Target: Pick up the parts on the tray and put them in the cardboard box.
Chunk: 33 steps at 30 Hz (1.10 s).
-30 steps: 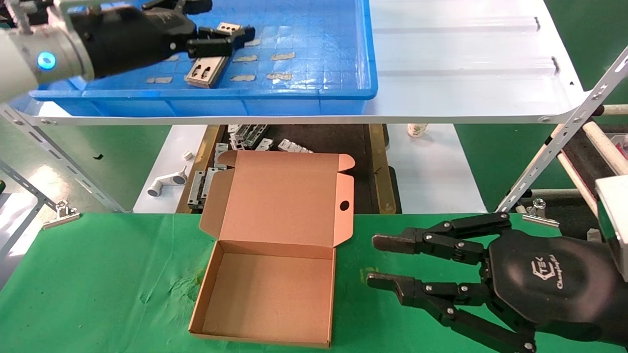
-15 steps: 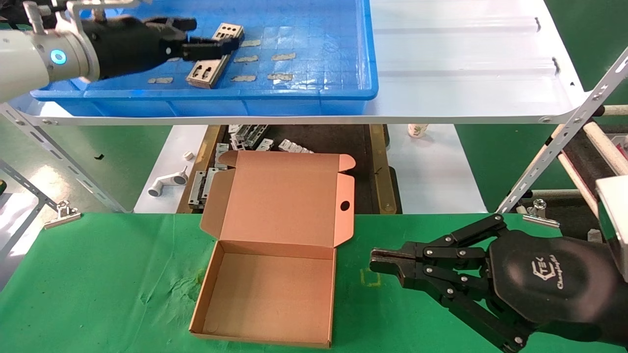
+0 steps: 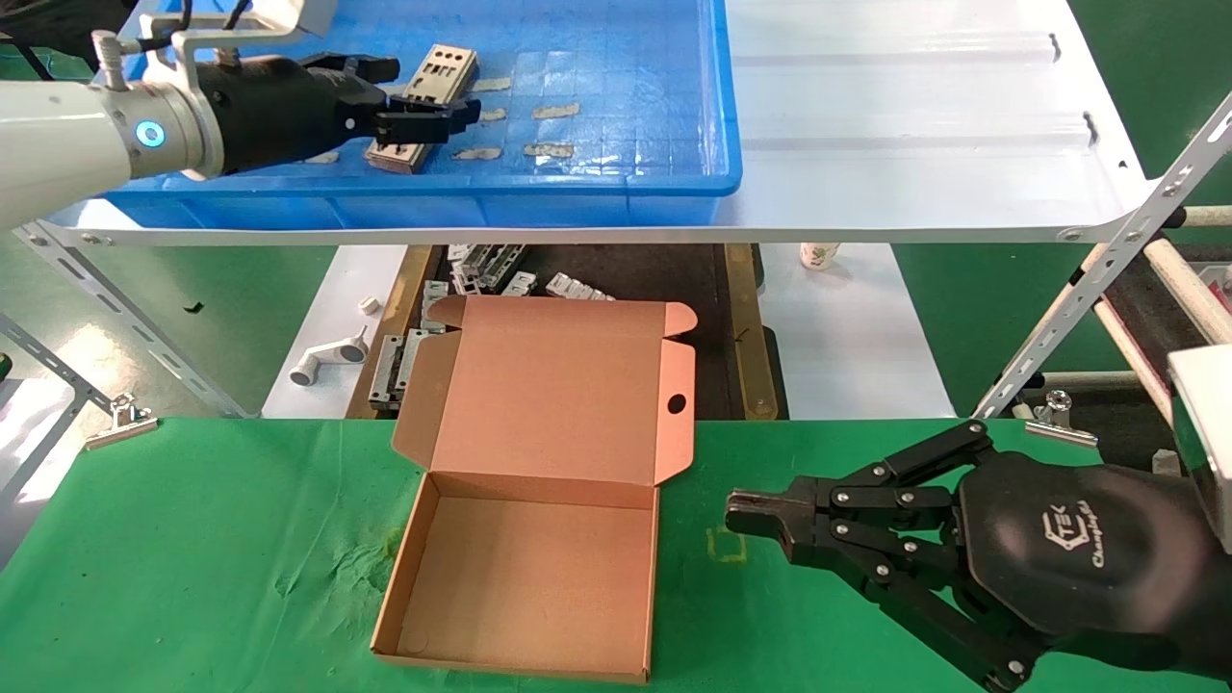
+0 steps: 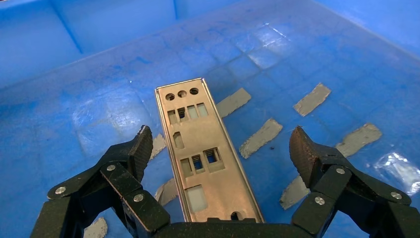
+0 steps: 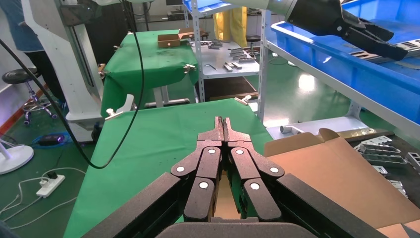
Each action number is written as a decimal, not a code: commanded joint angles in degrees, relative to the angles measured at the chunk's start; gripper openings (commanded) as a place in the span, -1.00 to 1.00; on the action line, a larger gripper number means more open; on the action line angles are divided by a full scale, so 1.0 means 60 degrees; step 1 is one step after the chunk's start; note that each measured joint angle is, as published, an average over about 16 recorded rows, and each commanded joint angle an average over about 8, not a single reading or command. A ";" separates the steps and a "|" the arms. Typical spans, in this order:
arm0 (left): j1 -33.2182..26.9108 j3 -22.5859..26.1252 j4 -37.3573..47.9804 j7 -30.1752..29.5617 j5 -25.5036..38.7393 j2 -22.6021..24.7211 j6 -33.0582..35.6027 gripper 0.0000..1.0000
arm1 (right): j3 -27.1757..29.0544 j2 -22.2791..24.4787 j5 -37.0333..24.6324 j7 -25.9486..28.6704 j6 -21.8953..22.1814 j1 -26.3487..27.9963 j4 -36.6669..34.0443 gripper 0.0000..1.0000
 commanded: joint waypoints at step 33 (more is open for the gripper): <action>-0.0176 -0.0221 0.1020 0.1041 -0.0273 0.0336 -0.0372 -1.00 | -0.0003 0.0001 0.0002 -0.0001 0.0001 0.0001 0.0000 -1.00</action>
